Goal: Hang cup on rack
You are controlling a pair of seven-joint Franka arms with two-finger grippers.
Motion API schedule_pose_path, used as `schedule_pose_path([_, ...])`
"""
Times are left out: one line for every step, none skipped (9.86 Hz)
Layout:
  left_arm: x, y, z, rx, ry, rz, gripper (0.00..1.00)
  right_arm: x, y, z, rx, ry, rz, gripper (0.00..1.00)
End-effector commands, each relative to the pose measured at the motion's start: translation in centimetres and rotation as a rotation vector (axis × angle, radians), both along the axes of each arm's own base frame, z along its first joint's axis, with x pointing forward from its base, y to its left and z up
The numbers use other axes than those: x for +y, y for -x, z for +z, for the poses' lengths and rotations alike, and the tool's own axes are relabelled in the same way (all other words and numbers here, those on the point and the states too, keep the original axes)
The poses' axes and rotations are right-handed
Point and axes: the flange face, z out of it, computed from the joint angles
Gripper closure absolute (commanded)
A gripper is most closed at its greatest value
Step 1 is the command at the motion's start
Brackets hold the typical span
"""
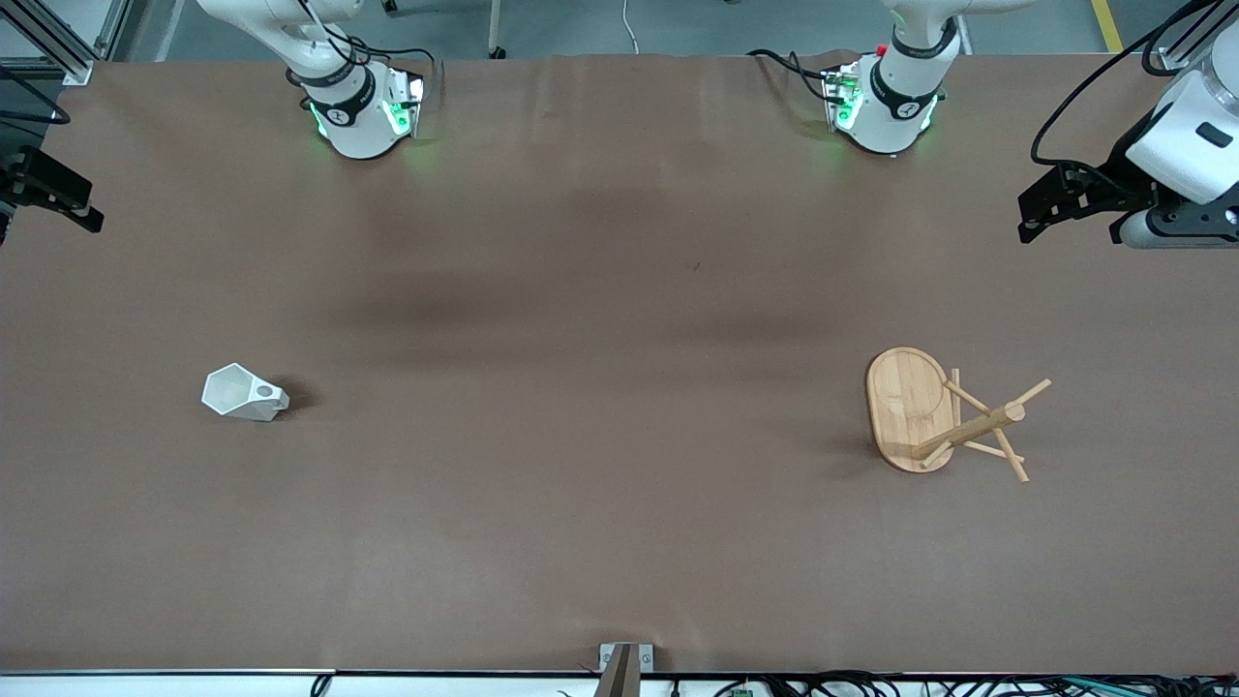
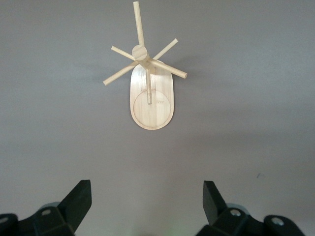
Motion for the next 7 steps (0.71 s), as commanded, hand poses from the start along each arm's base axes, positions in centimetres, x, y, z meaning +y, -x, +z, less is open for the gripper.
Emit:
schedule_pose_path([-0.1,-0.3,-1.4,0.045,0.015,-0.015,0.00,-0.9,-0.5,-1.7,-0.010,0.001,-0.019,0.01])
schedule_pose_path([-0.2,-0.3,-1.4,0.045,0.015,-0.019,0.00,-1.8,-0.9,-3.2,-0.013,0.002,-0.031,0.02])
schedule_pose_path([-0.2,-0.3,-1.4,0.045,0.015,-0.017,0.00,-2.2,-1.3,-5.3,-0.010,0.001,-0.036,0.01])
schedule_pose_path([-0.2,-0.3,-1.4,0.045,0.015,-0.019,0.00,-3.1,-1.6,-8.4,-0.001,0.001,-0.050,0.01])
schedule_pose_path([-0.2,-0.3,-1.4,0.047,0.015,-0.019,0.00,-3.9,-1.8,-11.6,-0.001,0.002,-0.061,0.01])
schedule_pose_path([-0.2,-0.3,-1.4,0.045,0.015,-0.019,0.00,-4.7,-1.9,-14.6,-0.003,0.003,-0.056,0.01])
schedule_pose_path([-0.1,-0.3,-1.4,0.045,0.014,-0.017,0.00,-5.3,-2.1,-17.6,-0.004,0.004,-0.031,0.01])
